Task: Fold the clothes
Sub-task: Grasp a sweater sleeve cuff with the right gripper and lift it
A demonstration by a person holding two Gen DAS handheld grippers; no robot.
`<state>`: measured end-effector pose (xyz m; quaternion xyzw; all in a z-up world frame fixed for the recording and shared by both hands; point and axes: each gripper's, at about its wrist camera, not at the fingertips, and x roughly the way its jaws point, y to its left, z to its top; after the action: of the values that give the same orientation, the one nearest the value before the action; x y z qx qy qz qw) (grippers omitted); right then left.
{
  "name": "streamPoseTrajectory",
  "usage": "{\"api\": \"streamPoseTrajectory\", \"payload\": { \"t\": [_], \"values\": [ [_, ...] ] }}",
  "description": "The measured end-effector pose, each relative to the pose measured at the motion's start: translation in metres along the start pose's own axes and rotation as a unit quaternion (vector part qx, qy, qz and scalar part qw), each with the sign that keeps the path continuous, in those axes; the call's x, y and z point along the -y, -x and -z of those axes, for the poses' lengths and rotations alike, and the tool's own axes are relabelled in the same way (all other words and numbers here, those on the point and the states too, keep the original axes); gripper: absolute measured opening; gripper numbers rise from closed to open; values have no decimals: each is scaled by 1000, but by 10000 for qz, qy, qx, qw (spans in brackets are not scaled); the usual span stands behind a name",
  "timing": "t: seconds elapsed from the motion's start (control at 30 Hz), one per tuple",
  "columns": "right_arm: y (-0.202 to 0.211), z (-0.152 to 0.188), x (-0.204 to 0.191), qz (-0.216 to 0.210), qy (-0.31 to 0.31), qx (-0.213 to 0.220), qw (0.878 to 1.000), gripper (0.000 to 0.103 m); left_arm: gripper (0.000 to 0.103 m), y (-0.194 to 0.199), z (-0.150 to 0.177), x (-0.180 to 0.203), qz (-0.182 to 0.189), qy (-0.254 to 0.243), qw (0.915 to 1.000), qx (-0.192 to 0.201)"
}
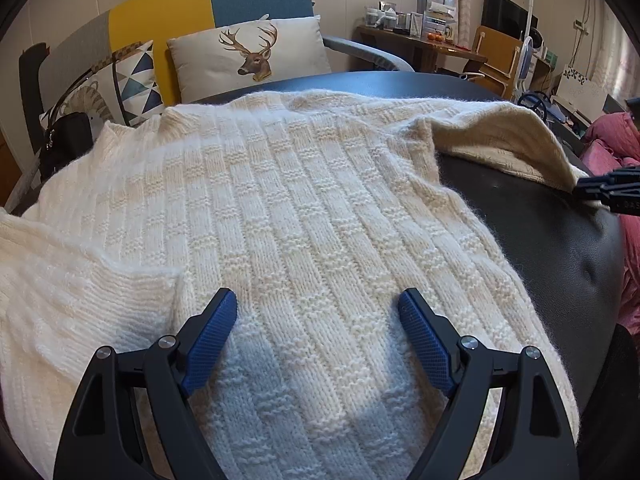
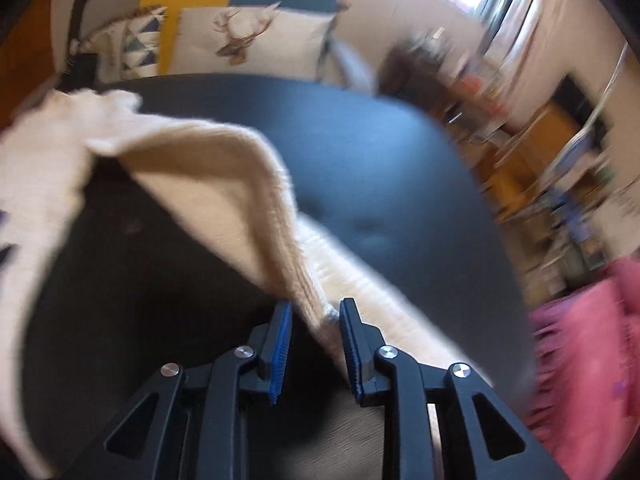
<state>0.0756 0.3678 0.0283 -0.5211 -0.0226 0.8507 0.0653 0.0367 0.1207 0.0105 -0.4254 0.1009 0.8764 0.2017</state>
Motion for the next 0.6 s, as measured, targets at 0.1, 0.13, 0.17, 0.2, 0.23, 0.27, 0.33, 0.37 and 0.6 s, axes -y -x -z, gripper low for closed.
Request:
{"api": "streamPoseTrajectory", "payload": {
  "t": [0.1,0.13,0.17,0.2,0.23,0.27,0.33,0.37,0.6],
  "values": [
    [0,4,-1,-550,-77,-410,9976,25,86,0,0,0,5,4,10000,3],
    [0,9,-1,-720,-161,-497,9960,25,86,0,0,0,7,6,10000,3],
    [0,14,-1,-896,-259,-594,9939,25,86,0,0,0,14,3,10000,2],
    [0,20,0,-1053,-358,-687,9914,25,86,0,0,0,16,5,10000,2],
    [3,24,2,-1149,-441,-684,9900,24,86,0,0,0,13,5,10000,2],
    [10,25,7,-1125,-524,-488,9911,24,86,0,0,0,11,5,10000,1],
    [30,19,25,-969,-860,95,9915,24,86,0,0,1,0,0,10000,1],
    [37,12,39,-892,-1126,264,9893,24,86,0,0,1,-8,-5,10000,1],
    [15,-34,95,-286,-1539,-238,9874,25,86,0,0,0,-4,12,10000,7]
  ]
}}
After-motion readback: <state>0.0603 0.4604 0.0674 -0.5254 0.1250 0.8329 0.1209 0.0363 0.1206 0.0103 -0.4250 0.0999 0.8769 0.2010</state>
